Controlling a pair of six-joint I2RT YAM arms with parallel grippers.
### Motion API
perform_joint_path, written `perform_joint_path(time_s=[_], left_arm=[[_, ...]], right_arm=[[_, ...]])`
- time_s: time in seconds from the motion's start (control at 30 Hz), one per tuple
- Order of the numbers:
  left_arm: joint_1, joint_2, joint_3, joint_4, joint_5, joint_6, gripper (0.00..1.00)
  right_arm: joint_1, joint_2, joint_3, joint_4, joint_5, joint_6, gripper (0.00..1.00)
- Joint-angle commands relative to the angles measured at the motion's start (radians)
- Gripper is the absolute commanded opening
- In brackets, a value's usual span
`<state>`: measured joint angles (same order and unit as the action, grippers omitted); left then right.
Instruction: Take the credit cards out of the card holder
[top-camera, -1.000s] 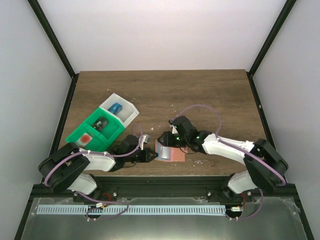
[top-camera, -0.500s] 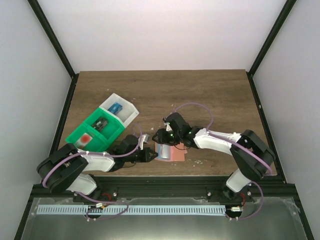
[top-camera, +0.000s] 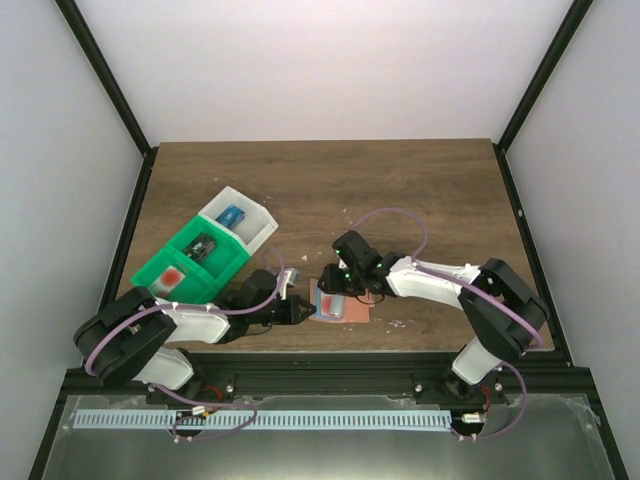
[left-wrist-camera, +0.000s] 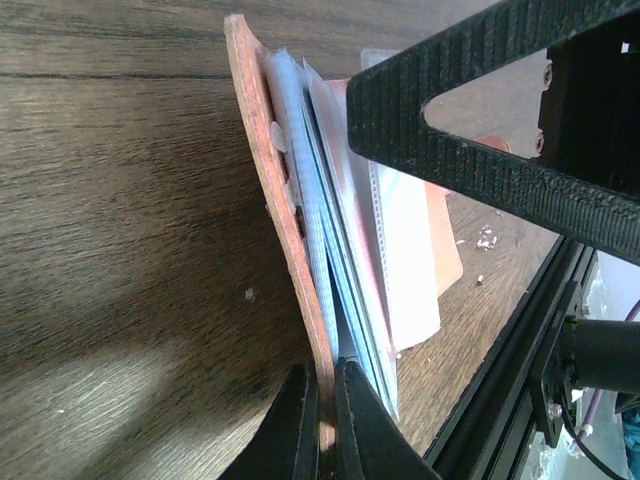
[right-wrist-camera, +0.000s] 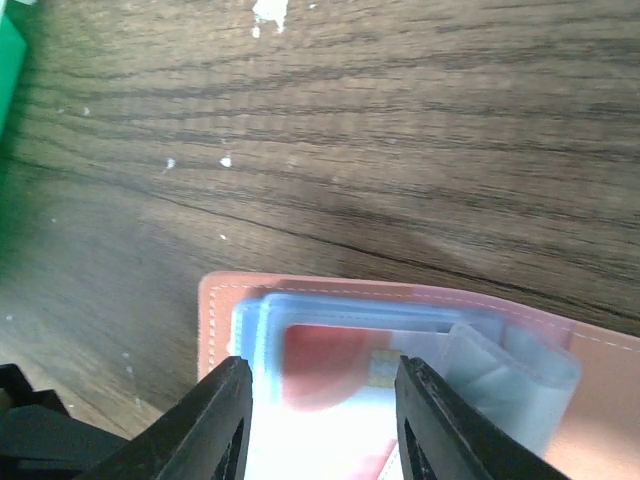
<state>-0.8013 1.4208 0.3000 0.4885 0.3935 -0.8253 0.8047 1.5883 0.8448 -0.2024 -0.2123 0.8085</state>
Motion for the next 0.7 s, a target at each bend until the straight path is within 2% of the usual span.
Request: perform_joint_path(time_s=[0.0, 0.17, 0.4, 0.47, 0.6, 0.67], left_arm=[[-0.005, -0.012, 0.013, -0.003, -0.012, 0.023, 0.00], [-0.004, -0.001, 0.021, -0.018, -0.023, 0.025, 0.00], [-0.006, 0.000, 0.017, -0.013, -0.024, 0.013, 0.02], [-0.004, -0.008, 0.013, -0.013, -0.026, 0.006, 0.08], [-0.004, -0.049, 0.028, -0.086, -0.061, -0.004, 0.30], [-0.004, -0.096, 0.049, -0.144, -0.078, 0.002, 0.37]], right_arm=[[0.005, -0.036, 0.002, -0.085, 0.080, -0.046, 0.41], [-0.005, -0.097, -0.075, -0.041, 0.052, -0.065, 0.40], [-0.057, -0.141, -0.149, 0.008, -0.001, -0.089, 0.33], [-0.075, -0.143, -0.170, 0.033, -0.037, -0.092, 0.31], [-0.112, -0.154, -0.228, 0.128, -0.119, -0.097, 0.26], [-0.120, -0.154, -0.250, 0.167, -0.148, -0.101, 0.22]])
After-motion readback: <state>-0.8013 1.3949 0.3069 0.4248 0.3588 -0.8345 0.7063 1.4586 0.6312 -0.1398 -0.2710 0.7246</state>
